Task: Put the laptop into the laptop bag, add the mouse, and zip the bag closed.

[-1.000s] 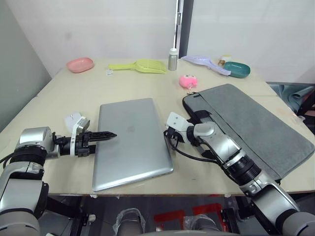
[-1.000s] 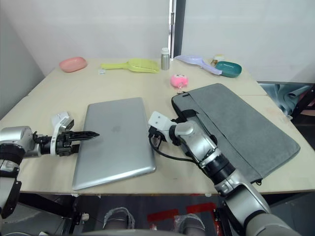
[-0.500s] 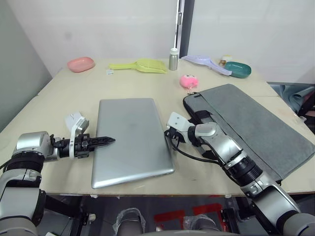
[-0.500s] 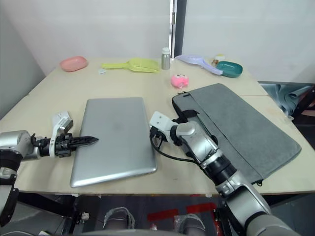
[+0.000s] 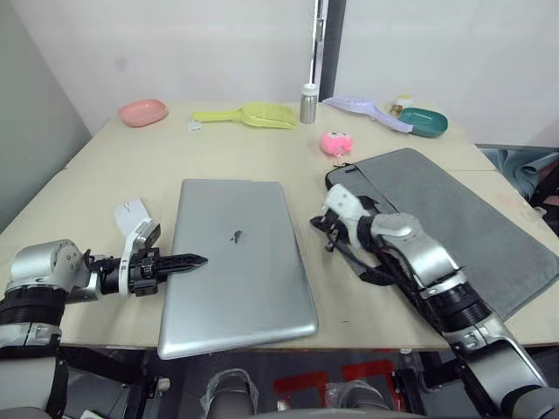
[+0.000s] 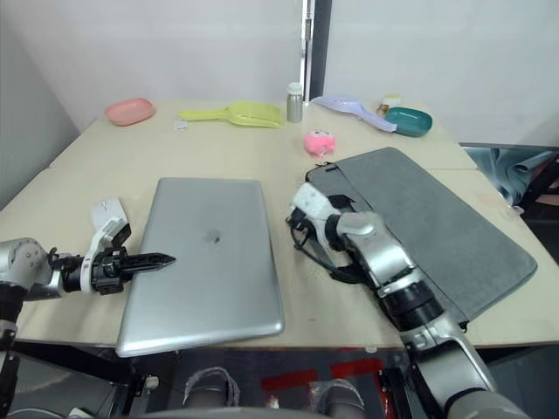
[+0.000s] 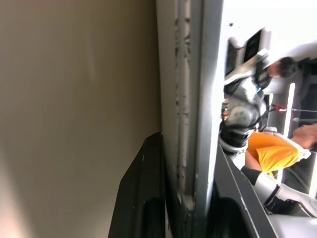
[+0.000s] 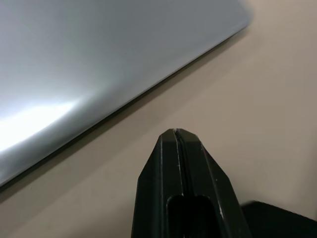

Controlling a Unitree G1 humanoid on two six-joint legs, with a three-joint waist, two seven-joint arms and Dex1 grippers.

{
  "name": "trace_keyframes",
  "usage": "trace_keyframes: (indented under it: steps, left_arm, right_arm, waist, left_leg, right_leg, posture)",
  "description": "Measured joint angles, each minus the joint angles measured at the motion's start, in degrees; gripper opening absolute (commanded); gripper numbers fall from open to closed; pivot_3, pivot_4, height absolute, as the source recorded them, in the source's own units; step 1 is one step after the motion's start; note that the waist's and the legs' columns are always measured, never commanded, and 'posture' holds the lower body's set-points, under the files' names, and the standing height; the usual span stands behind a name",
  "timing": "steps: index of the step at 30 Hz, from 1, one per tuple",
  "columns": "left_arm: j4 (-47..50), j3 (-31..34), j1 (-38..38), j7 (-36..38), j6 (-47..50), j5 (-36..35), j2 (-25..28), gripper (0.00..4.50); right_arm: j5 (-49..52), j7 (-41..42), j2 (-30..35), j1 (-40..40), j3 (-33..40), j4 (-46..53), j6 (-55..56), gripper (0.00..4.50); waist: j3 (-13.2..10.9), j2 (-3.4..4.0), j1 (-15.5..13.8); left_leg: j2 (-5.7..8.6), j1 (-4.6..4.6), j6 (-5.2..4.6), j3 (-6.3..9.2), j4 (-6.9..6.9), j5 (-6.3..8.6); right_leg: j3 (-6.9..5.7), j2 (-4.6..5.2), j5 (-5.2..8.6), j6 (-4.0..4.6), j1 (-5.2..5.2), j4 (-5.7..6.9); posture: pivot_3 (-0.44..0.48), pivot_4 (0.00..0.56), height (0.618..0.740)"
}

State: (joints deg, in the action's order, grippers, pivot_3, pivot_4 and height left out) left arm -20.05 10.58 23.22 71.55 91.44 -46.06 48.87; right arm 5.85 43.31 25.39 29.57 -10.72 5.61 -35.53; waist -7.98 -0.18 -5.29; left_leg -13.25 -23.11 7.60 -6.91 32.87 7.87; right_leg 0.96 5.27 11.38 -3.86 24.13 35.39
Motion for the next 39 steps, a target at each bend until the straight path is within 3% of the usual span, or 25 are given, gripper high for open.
trace_keyframes:
  steps: [8, 14, 21, 25, 32, 36, 39]
  left_arm:
    - [5.23, 4.63, -7.45, -10.84, 0.83, -12.46, -1.85, 0.32]
    - [6.31, 5.06, -8.41, -18.52, 0.83, -19.78, -3.80, 0.32]
    - [6.22, 5.22, -8.14, -22.29, 0.83, -21.88, -3.88, 0.32]
    - [5.96, 5.20, -7.43, -23.48, 0.83, -22.79, -3.98, 0.32]
    - [5.98, 5.17, -6.39, -25.13, 0.83, -24.16, -4.63, 0.32]
    - [5.97, 4.83, -6.09, -26.28, 0.83, -25.27, -5.05, 0.32]
    - [5.97, 4.19, -4.34, -27.08, 0.83, -26.80, -5.56, 0.32]
  right_arm:
    - [3.17, -1.93, 9.09, -11.60, 10.44, 14.77, -5.65, 3.48]
    - [2.70, -4.63, 11.89, -19.29, 12.12, 19.85, -8.31, 3.48]
    - [0.68, -8.64, 11.85, -20.35, 10.29, 19.70, -8.97, 3.48]
    - [-0.78, -9.44, 12.51, -21.24, 9.53, 19.04, -8.78, 2.41]
    - [-0.46, -9.62, 11.88, -21.27, 9.49, 19.34, -10.02, 0.04]
    - [1.82, -9.35, 11.09, -21.11, 10.68, 19.57, -11.74, 0.01]
    - [8.43, -9.36, 5.64, -18.00, 15.07, 20.10, -17.00, 0.01]
  waist:
    - [0.00, 0.00, -0.22]
    - [-0.01, 0.01, 0.26]
    - [-0.01, 0.01, 0.73]
    - [-0.01, 0.01, 0.59]
    - [-0.01, 0.01, 0.57]
    - [-0.01, 0.01, 0.58]
    - [-0.02, 0.03, 0.67]
  left_leg:
    - [-0.01, 0.04, -0.06, -0.01, -0.01, 0.04]
    - [-0.05, 0.22, -0.16, -0.08, -0.01, 0.10]
    - [-0.05, 0.19, -0.13, -0.15, -0.03, 0.08]
    - [-0.03, 0.17, -0.12, -0.15, -0.03, 0.08]
    - [-0.03, 0.19, -0.13, -0.15, -0.01, 0.08]
    - [-0.03, 0.19, -0.13, -0.14, -0.01, 0.07]
    - [-0.03, 0.19, -0.14, -0.16, 0.06, 0.08]
  right_leg:
    - [0.01, 0.00, 0.01, -0.01, -0.03, -0.02]
    - [0.16, -0.06, 0.02, -0.03, -0.02, 0.14]
    - [0.22, -0.07, 0.02, -0.04, 0.03, 0.10]
    - [0.22, -0.05, 0.02, -0.04, 0.03, 0.06]
    - [0.23, -0.05, 0.01, -0.04, 0.02, 0.11]
    - [0.22, -0.06, 0.01, -0.05, 0.03, 0.13]
    - [0.25, -0.06, 0.01, -0.04, 0.08, 0.28]
  posture:
    - [0.000, 0.150, 0.740]
    - [0.000, 0.150, 0.740]
    - [0.000, 0.150, 0.740]
    - [0.000, 0.150, 0.740]
    - [0.000, 0.150, 0.740]
    - [0.000, 0.150, 0.740]
    - [0.000, 0.150, 0.740]
